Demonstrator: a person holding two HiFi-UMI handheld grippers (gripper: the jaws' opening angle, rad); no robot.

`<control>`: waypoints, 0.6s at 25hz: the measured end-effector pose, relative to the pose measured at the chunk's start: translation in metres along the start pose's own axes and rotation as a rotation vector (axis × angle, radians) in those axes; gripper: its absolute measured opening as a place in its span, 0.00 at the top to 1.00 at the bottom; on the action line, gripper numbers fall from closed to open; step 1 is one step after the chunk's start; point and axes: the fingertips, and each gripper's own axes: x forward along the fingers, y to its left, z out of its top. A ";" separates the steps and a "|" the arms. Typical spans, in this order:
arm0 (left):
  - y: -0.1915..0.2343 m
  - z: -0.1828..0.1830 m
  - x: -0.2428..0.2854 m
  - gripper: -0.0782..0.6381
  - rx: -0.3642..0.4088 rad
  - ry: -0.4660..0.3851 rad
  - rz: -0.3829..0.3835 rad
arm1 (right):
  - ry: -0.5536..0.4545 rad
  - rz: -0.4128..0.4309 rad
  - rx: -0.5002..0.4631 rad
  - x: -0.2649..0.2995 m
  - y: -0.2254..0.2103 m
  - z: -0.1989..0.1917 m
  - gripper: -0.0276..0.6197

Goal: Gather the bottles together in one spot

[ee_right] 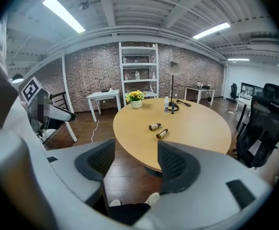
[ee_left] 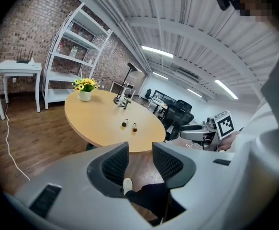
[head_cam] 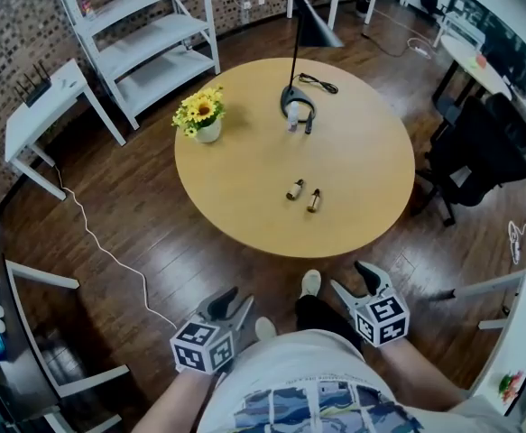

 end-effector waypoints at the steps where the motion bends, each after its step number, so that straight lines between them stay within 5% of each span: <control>1: 0.002 0.001 0.002 0.71 -0.001 0.000 0.008 | 0.012 0.005 0.009 0.008 -0.004 -0.001 0.49; 15: 0.026 0.054 0.060 0.71 -0.053 -0.001 0.124 | 0.144 0.073 0.120 0.174 -0.090 0.008 0.50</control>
